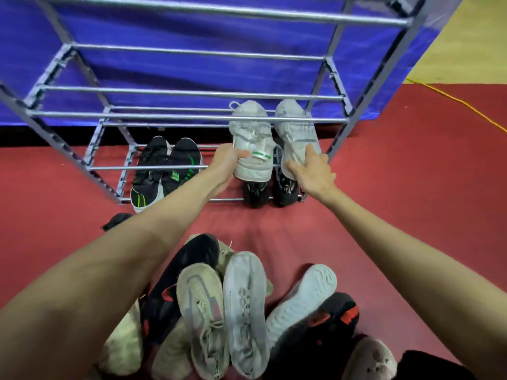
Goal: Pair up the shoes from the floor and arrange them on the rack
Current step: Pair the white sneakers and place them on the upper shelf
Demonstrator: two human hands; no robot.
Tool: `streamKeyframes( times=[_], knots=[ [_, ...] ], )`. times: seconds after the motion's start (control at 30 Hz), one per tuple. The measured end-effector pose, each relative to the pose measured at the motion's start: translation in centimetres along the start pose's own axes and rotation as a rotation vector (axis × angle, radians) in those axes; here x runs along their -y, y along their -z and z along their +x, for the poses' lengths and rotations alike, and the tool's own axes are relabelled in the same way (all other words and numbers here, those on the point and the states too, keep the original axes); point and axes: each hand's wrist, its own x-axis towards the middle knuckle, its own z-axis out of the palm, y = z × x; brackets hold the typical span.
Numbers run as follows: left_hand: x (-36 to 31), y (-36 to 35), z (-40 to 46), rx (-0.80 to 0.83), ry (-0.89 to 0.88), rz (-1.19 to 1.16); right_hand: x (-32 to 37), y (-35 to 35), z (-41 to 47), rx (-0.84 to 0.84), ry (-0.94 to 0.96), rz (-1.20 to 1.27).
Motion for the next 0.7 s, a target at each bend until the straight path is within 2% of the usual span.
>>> streamKeyframes(
  times=[0.2, 0.4, 0.53, 0.7],
  knots=[
    [0.5, -0.4, 3.7, 0.038, -0.076, 0.050, -0.6, -0.8, 3.1, -0.075, -0.005, 0.046],
    [0.6, -1.6, 6.0, 0.051, -0.022, 0.048, -1.3, -1.6, 5.1, -0.076, 0.002, -0.009],
    [1.4, -2.0, 7.3, -0.020, 0.012, 0.022, -1.7, -2.4, 5.4, -0.081, 0.014, -0.049],
    [1.9, -2.3, 8.1, -0.034, 0.022, 0.012, -2.1, -2.9, 5.6, -0.100, 0.027, -0.057]
  ],
)
